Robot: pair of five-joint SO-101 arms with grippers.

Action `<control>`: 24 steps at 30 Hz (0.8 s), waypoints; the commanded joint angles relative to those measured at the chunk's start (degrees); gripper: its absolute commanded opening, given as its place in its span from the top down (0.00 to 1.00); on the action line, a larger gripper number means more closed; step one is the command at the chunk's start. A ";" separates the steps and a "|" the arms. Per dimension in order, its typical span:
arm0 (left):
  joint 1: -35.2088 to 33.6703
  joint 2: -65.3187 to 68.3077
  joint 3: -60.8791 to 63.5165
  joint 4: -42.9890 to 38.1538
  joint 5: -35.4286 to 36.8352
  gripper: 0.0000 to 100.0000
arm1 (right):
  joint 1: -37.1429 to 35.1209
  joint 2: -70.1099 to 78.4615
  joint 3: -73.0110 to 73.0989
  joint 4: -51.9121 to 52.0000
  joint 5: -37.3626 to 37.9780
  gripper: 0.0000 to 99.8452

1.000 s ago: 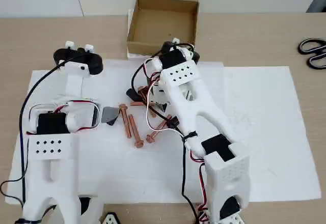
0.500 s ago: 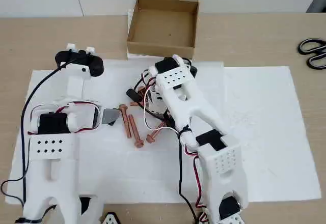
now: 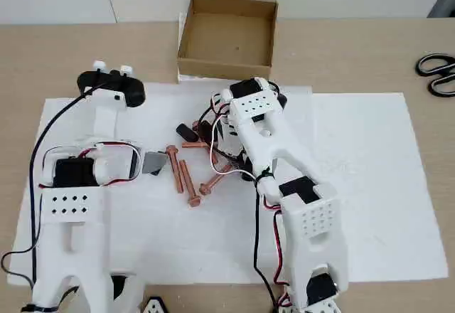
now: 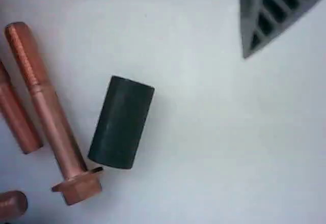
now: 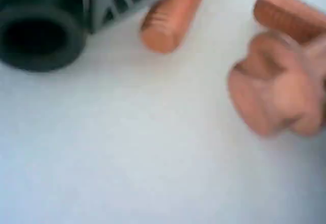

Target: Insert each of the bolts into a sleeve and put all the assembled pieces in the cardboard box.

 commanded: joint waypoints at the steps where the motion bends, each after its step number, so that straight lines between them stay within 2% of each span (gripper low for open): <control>1: 0.26 0.00 -0.31 -1.23 -0.18 0.66 | 0.92 -0.13 -2.99 -0.66 2.90 0.77; 7: 0.26 0.00 -0.04 -1.23 -0.18 0.66 | 1.01 0.13 -3.60 -0.92 3.34 0.78; 13: 0.26 -0.09 1.89 -1.41 -0.18 0.66 | 1.19 0.13 -3.60 -1.10 5.27 0.99; 17: 0.26 -0.18 1.89 -1.41 -0.18 0.66 | 1.01 0.13 -3.60 -1.45 8.88 0.99; 24: 0.26 -0.35 1.89 -1.41 -0.18 0.66 | 1.36 -0.31 -3.69 0.04 8.97 0.99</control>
